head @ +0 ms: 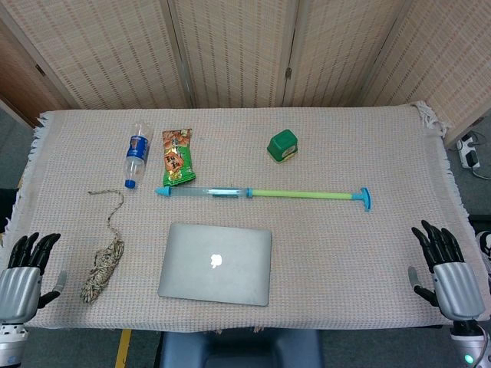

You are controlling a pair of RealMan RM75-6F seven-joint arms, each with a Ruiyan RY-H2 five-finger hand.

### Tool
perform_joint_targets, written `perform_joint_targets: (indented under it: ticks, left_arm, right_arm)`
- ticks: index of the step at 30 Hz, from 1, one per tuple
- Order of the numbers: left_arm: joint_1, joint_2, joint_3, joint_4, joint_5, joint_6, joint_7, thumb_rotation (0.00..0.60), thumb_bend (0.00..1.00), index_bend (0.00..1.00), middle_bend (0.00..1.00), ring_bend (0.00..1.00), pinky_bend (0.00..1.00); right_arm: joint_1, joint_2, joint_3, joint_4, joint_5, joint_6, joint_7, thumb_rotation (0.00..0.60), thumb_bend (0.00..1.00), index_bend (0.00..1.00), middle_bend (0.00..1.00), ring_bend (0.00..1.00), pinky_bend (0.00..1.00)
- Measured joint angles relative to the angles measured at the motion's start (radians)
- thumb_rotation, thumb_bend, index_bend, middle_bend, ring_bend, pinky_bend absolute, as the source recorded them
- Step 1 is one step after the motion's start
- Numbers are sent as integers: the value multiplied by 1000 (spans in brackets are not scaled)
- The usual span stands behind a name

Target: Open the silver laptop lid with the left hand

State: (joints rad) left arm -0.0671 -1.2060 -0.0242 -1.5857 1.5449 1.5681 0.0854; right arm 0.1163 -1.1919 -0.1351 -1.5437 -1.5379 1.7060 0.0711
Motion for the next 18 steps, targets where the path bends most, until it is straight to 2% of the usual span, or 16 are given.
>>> perform_joint_targets:
  ticks: [12, 18]
  left_arm:
    - [-30, -12, 3, 5, 17, -47, 2, 600, 462, 134, 166, 59, 0]
    - [-75, -18, -3, 29, 64, -76, -12, 600, 400, 135, 166, 59, 0]
  right_arm:
    - [-8, 26, 39, -20, -37, -59, 14, 600, 528, 0, 0, 0, 0]
    - [-9, 47, 60, -39, -46, -79, 24, 600, 528, 0, 0, 0, 0]
